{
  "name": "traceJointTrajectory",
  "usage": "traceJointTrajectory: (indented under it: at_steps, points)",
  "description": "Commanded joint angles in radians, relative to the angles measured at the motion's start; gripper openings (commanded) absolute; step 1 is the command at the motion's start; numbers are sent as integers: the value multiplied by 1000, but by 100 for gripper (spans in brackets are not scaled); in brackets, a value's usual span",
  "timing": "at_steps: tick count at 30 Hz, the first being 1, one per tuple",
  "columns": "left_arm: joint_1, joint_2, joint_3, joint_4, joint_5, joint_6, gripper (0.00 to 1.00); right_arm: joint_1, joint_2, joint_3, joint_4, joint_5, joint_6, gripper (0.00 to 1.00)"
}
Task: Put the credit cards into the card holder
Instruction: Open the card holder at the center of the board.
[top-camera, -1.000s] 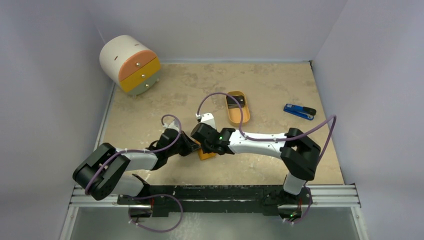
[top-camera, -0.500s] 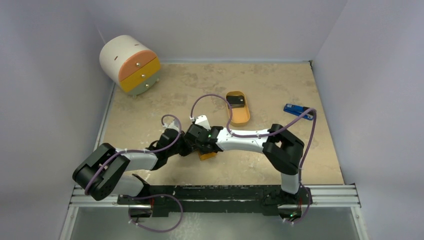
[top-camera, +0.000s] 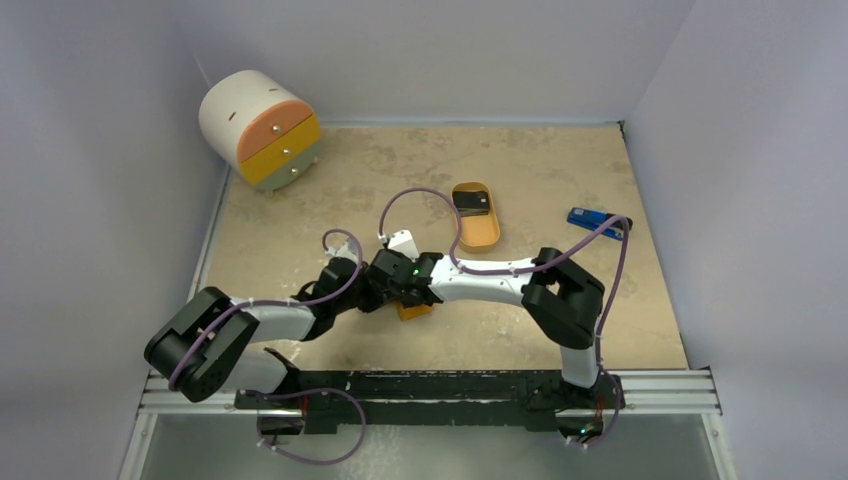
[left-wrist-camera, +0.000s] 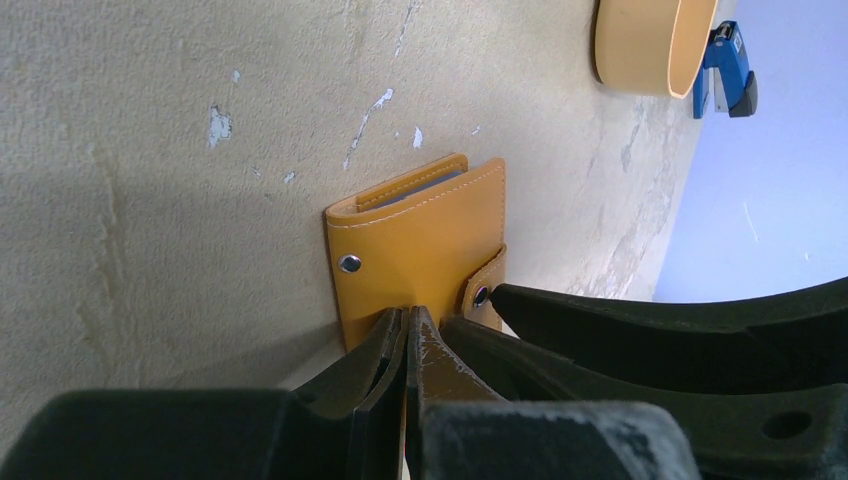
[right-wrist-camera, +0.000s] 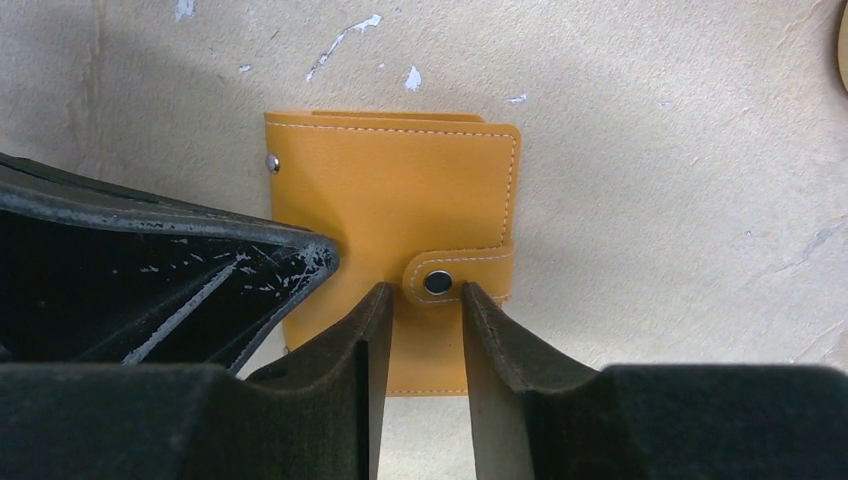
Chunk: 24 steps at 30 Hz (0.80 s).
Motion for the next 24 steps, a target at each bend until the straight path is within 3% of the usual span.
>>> traceJointTrajectory:
  at_steps: [1, 9, 21, 24]
  points:
    - [-1, 11, -40, -130, -69, 19, 0, -2, 9, 14, -54, 63, 7, 33]
    - [0, 2, -46, -136, -71, 19, 0, -1, -5, -5, -57, 72, 21, 25]
    - [-1, 5, -47, -135, -73, 19, 0, -1, -18, -10, -67, 82, 27, 0]
    - [-1, 8, -45, -137, -77, 19, 0, -1, -30, -16, -74, 87, 38, 0]
